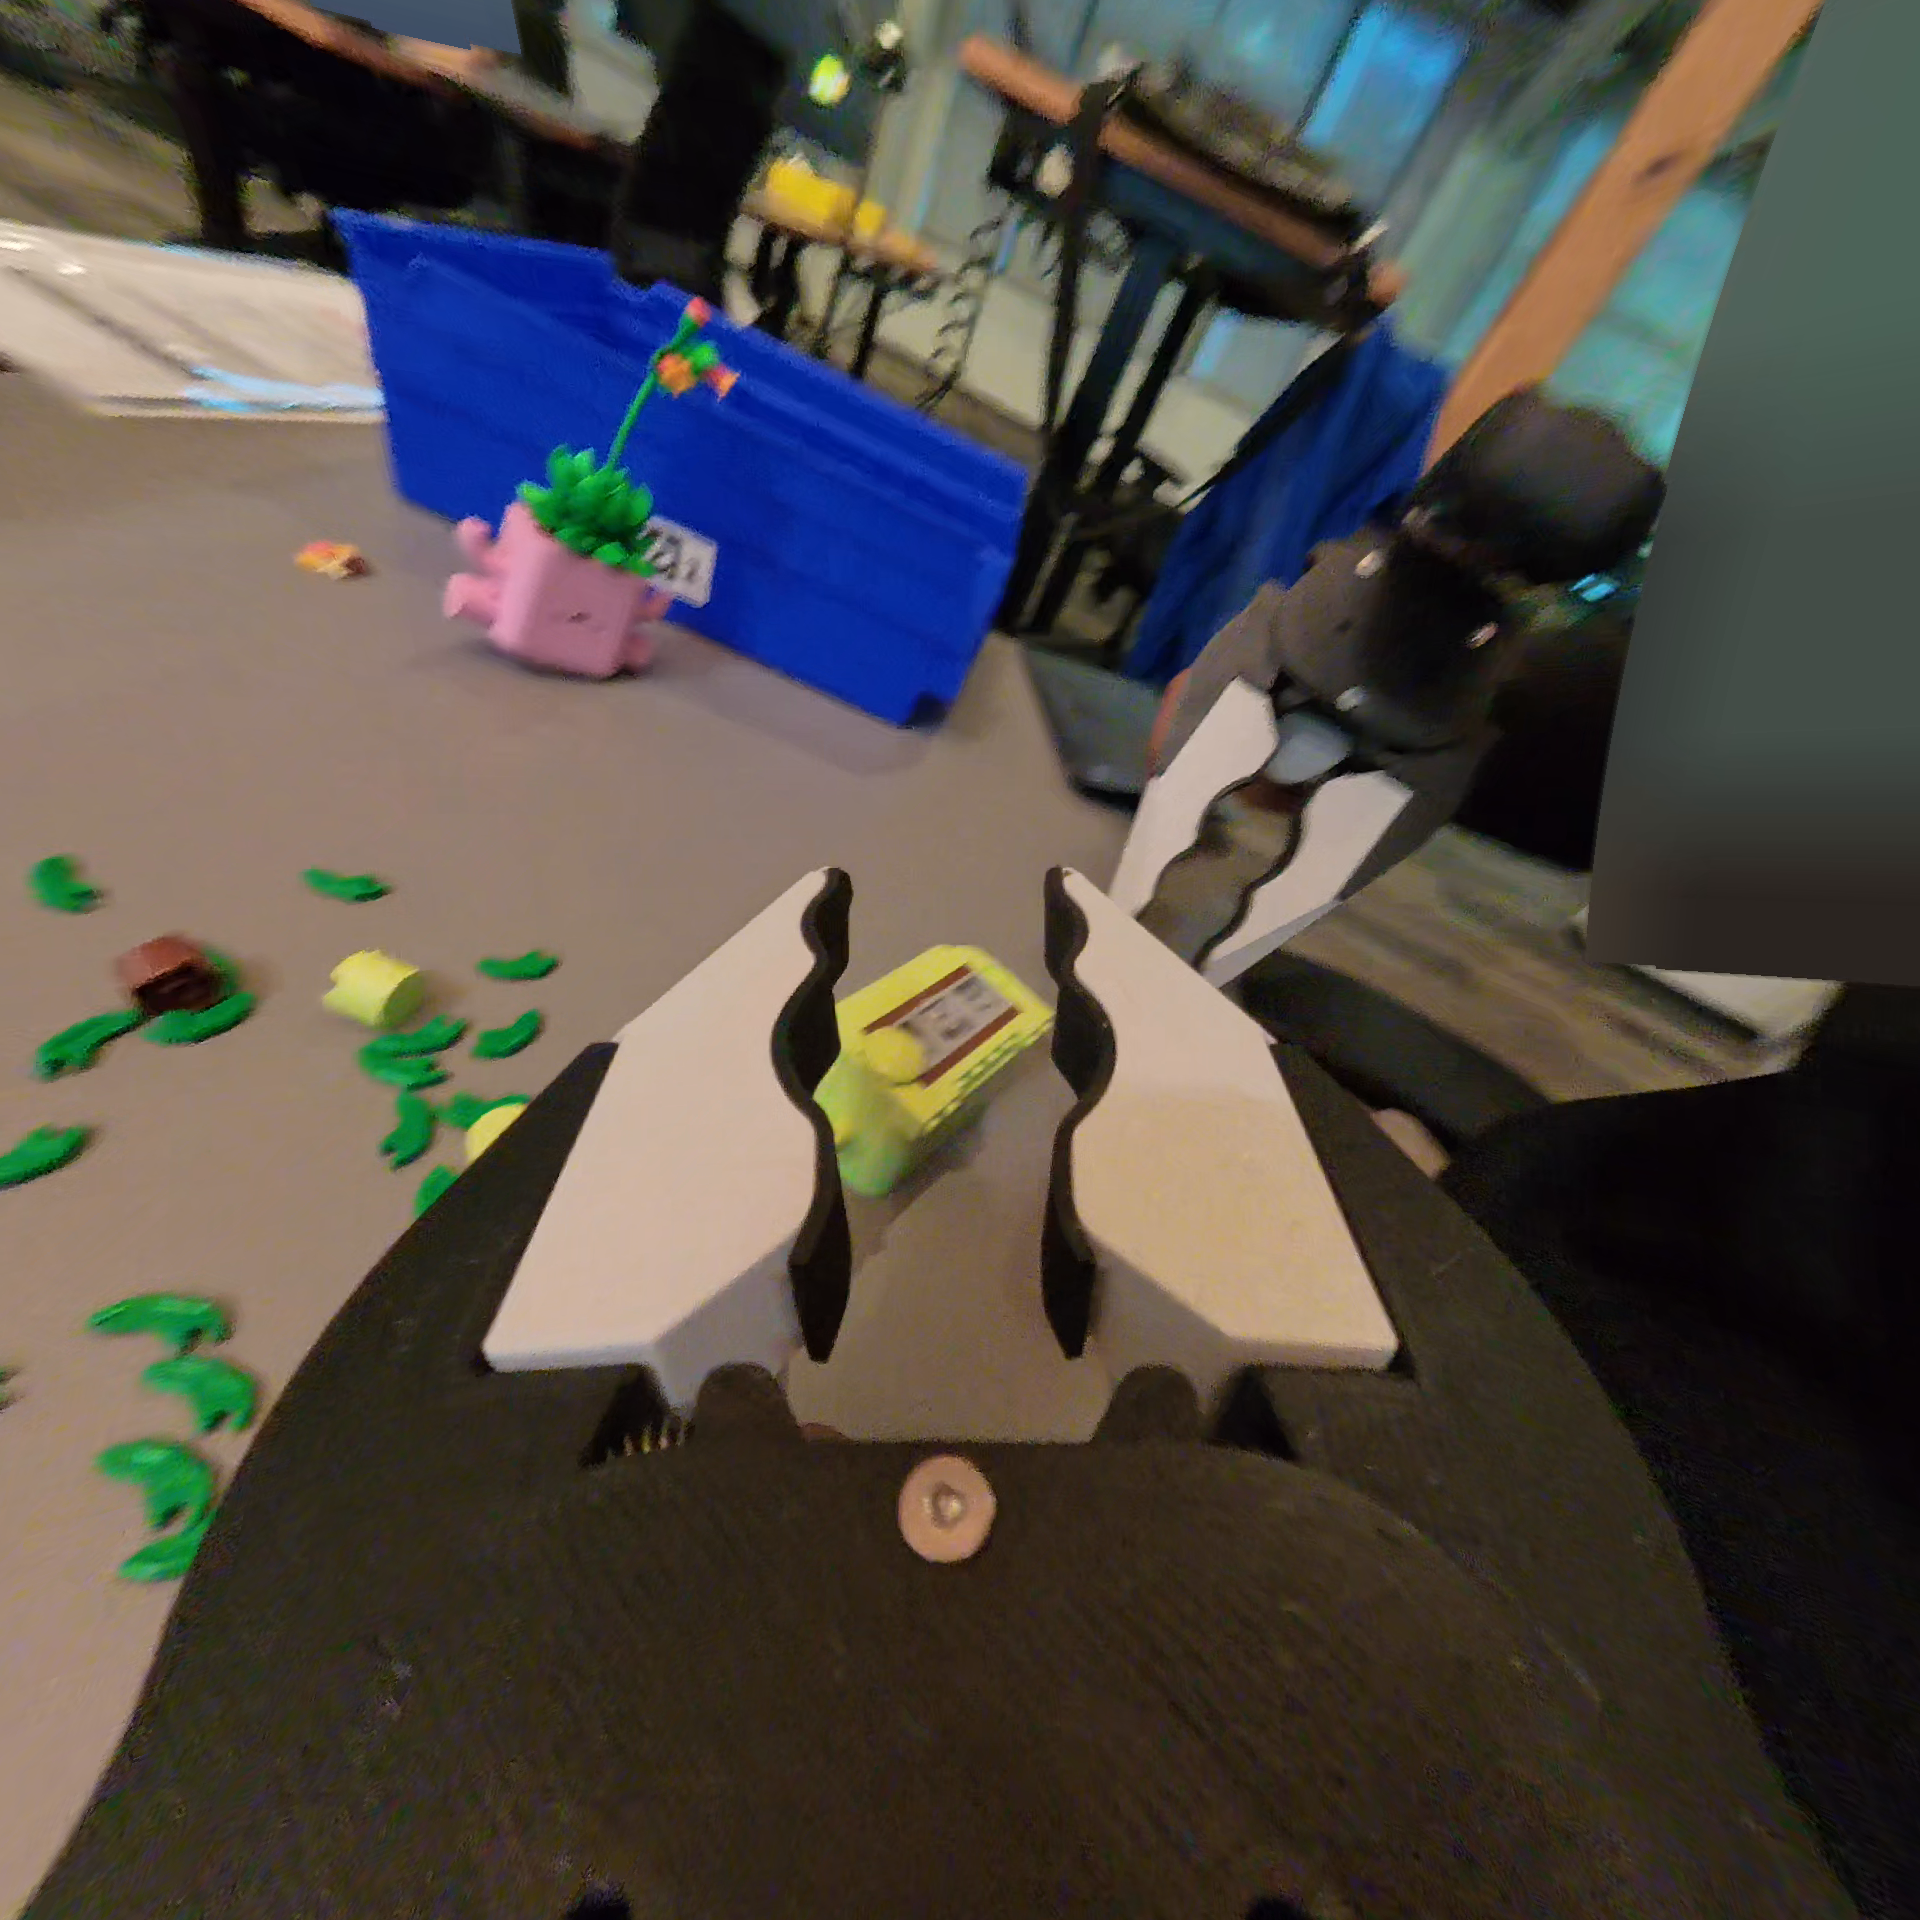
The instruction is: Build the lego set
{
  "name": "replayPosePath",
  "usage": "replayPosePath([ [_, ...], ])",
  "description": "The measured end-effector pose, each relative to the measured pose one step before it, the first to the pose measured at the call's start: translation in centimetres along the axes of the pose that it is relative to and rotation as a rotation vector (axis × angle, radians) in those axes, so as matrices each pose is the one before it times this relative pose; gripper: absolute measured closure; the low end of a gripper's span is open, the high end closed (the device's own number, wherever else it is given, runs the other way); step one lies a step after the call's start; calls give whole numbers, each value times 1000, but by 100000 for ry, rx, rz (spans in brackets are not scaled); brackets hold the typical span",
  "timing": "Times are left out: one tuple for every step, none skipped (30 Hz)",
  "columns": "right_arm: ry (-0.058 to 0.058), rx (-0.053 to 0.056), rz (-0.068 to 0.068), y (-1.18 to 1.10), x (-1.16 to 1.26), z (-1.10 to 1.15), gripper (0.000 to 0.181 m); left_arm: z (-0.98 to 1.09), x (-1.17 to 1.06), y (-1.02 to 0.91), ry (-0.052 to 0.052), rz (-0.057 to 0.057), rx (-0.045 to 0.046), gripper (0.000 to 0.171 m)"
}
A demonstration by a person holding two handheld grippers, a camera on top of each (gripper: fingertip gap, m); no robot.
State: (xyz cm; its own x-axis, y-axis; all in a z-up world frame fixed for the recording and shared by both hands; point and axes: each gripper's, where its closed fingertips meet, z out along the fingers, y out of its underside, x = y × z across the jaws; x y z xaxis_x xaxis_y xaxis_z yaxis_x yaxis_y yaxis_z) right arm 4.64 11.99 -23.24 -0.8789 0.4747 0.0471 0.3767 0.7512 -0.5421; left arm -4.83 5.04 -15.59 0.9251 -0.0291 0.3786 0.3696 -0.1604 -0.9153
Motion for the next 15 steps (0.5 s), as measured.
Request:
replayPosePath([
  [-1615,-300,568,131,141,239,157,247,-573,711,-4182,2736,-3332,133],
  [-1810,-123,897,142,86,255,157,300,-381,752,-3402,3094,-3857,129],
  [-2002,-289,991,174,0,262,157,316,-265,713,-2929,2990,-3687,124],
  [-1456,-635,701,212,23,226,156,304,-112,689,-2049,2831,-3629,121],
  [-708,-775,138,231,68,181,155,293,43,639,-1062,2614,-3337,117],
  [-118,-790,-284,234,96,123,155,252,187,563,-84,2297,-2785,115],
  [274,-785,-393,226,135,70,156,189,283,412,586,1414,-2359,114],
  [272,-729,-340,198,107,41,158,120,296,191,1101,630,-1370,113],
  [36,-607,-163,181,78,26,159,55,199,101,729,425,-707,114],
  [-126,-419,105,153,40,18,160,25,111,84,460,-30,-492,114],
  [-292,-263,367,159,-9,25,162,21,99,122,652,-367,-747,114],
  [-315,16,622,161,-47,10,164,28,128,153,894,-330,-966,114],
  [-40,442,865,129,-51,14,164,20,90,130,592,-88,-785,114],
  [62,468,1048,137,-84,-2,164,16,82,80,428,54,-560,114],
  [36,213,1168,164,-116,9,164,26,87,98,358,83,-639,115],
])
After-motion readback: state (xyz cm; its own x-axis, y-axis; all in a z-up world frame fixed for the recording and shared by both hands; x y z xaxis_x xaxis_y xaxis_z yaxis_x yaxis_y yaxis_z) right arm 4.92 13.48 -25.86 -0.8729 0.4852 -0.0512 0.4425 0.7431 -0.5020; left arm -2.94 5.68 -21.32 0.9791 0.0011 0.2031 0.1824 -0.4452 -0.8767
